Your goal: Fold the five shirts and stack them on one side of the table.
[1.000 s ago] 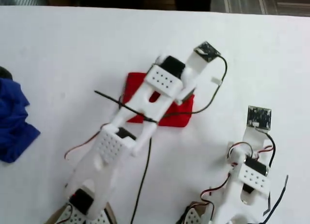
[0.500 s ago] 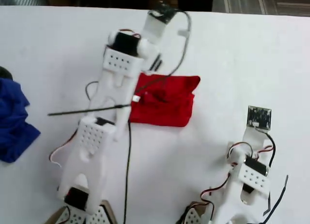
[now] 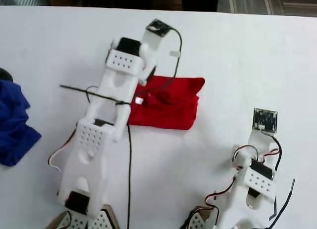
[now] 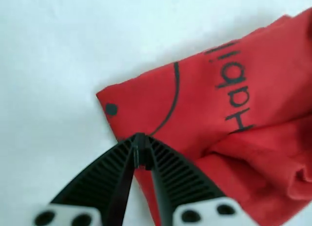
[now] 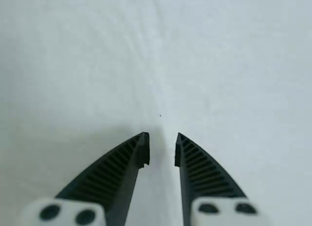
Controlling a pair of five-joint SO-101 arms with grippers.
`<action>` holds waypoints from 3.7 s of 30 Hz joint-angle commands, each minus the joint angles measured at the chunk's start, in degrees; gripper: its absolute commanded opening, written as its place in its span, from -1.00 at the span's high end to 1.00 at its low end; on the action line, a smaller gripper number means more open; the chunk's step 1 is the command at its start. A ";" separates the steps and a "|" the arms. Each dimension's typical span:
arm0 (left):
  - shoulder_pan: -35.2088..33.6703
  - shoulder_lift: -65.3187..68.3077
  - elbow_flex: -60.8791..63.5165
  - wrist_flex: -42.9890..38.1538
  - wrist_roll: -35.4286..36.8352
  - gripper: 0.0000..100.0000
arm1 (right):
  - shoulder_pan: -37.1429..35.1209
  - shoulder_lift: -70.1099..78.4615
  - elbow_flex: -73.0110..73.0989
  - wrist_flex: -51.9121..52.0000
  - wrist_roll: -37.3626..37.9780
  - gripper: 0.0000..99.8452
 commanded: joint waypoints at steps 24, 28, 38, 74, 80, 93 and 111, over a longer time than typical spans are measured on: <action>-7.82 -1.49 10.59 -6.07 -4.75 0.95 | 0.57 -1.45 -0.18 -1.01 -0.35 0.81; -9.05 -1.93 10.24 -4.66 -4.66 0.95 | 0.57 -1.45 -0.18 -0.75 -0.18 0.81; -19.52 -16.44 5.58 9.14 -5.63 0.95 | -11.30 4.26 -18.37 17.98 -0.62 0.81; -47.47 -83.52 127.78 -51.60 -11.69 0.95 | -54.20 101.58 -145.23 62.37 -3.08 0.81; -47.47 -83.60 128.66 -52.84 -11.69 0.95 | -53.85 101.32 -144.79 64.92 -2.99 0.82; -47.47 -83.78 128.84 -52.92 -11.60 0.95 | -57.01 73.80 -105.67 64.75 -2.81 0.93; -46.24 -83.60 128.84 -53.10 -11.60 0.95 | -56.13 68.18 -92.40 37.49 -8.26 0.92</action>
